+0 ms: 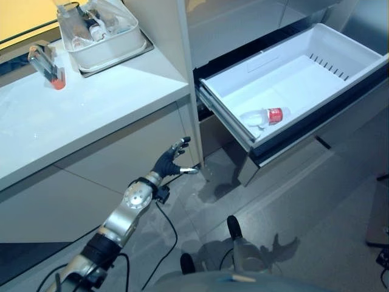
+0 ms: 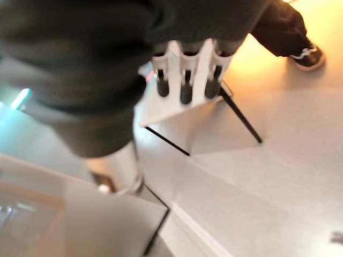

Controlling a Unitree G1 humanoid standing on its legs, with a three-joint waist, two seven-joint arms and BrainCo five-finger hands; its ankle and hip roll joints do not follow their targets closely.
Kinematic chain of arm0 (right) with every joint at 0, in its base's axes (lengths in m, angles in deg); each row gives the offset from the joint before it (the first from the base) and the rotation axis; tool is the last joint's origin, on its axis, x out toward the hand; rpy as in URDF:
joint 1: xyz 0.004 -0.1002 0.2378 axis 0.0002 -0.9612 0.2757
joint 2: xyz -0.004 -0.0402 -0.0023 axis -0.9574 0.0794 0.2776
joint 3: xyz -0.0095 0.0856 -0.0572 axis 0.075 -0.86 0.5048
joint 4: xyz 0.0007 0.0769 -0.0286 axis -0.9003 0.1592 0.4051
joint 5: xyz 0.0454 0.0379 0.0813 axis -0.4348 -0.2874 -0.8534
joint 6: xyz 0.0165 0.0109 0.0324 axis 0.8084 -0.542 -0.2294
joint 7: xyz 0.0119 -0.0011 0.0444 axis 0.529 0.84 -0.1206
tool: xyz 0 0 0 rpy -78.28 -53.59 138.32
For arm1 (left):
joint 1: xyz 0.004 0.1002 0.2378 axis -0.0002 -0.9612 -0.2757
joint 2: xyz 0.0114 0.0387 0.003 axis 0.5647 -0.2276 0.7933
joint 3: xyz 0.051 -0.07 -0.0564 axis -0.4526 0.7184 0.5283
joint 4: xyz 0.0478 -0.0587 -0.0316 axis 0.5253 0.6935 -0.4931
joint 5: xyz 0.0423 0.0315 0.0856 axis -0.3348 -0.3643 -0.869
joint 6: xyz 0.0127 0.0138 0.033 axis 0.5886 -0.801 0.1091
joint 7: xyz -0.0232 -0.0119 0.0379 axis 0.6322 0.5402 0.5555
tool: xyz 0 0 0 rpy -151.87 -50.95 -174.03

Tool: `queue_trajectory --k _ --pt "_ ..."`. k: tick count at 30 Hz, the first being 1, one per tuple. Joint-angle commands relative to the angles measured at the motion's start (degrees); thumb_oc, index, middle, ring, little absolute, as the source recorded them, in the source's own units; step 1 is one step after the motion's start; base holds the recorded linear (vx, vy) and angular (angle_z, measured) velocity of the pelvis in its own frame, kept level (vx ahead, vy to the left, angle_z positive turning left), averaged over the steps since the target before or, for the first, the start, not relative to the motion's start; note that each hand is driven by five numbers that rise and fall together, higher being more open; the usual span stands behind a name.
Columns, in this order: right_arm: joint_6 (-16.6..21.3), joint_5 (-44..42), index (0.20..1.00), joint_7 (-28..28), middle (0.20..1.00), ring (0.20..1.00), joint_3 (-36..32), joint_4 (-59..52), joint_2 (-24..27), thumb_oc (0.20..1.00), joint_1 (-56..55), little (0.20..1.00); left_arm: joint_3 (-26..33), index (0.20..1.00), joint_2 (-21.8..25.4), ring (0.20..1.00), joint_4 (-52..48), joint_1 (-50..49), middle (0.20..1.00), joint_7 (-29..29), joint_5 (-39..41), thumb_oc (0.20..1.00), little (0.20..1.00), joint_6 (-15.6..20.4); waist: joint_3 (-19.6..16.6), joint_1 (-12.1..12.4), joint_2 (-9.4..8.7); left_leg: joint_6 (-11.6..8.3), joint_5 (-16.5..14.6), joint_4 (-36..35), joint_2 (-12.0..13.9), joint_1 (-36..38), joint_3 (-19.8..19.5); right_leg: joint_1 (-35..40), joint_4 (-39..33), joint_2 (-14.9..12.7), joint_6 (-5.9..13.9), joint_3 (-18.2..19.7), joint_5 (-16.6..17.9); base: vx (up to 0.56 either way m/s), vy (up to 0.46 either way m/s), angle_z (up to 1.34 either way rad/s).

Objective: Take the drinks into the refrigerator

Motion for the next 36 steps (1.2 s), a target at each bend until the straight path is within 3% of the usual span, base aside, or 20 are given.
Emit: queue_trajectory --k 1,7,15,23,28,36 --pt "-0.26 5.65 0.2 -0.52 0.2 0.2 3.24 0.61 2.04 0.2 4.14 0.2 -1.53 1.0 1.74 1.0 -1.59 2.68 1.0 1.01 -1.0 1.0 1.0 3.0 0.24 1.13 0.63 2.11 -2.42 3.26 -0.64 -4.99 -4.94 2.67 6.51 -0.55 2.48 -1.98 -10.96 0.0 0.0 0.0" --pt "-1.89 14.04 0.2 -2.65 0.2 0.2 15.84 -5.01 5.55 0.2 14.04 0.2 -3.36 1.0 2.91 1.0 -4.3 1.54 1.0 1.65 1.16 1.0 1.0 2.98 0.85 4.16 0.86 2.04 -1.96 3.62 -1.09 -6.13 -5.72 2.7 5.81 -1.17 2.51 -3.05 -10.25 0.0 -0.003 0.01" --pt "-2.65 18.98 0.2 -3.74 0.2 0.2 27.69 -11.46 11.8 0.2 30.1 0.2 -5.56 1.0 5.42 1.0 -8.25 1.65 1.0 1.81 2.82 1.0 1.0 3.37 2.12 7.54 0.76 1.98 -0.58 3.61 -1.82 -8.96 -6.9 1.13 4.97 -1.8 2.65 -4.58 -8.87 -0.04 -0.017 0.11" --pt "-4.52 23.62 0.2 -6.25 0.2 0.2 47.87 -9.02 20.8 0.2 61.4 0.2 -8.2 1.0 6.16 1.0 -7.31 3.27 1.0 0.72 1.67 1.0 1.0 3.59 4.48 11.14 -0.45 1.46 2.35 2.77 -2.19 -13.69 -7.39 -3.2 4.2 -1.64 2.63 -5.95 -6.37 -0.05 -0.01 0.04" --pt "-5.75 27.34 0.2 -5.93 0.2 0.2 54.96 -8.88 20.47 0.2 73.55 0.2 -6.73 1.0 4.95 1.0 -7.06 2.98 1.0 -1.4 0.68 1.0 1.0 3.57 6.3 12.15 -1.3 1.21 3.64 2.24 -1.86 -15.18 -7.69 -4.61 3.85 -1.32 2.48 -6.34 -5.45 -0.02 -0.002 0.01" --pt "-6.95 31.76 0.2 -4.49 0.2 0.2 58.17 -10.04 16.46 0.2 81.78 0.2 -4.13 1.0 2.96 1.0 -5.91 2.01 1.0 -4.25 -0.4 1.0 1.0 3.61 8.42 13.84 -2.35 0.98 4.71 1.76 -1.61 -16.56 -8.97 -5.14 3.43 -1.21 2.35 -7.6 -5.12 -0.01 -0.003 0.09"
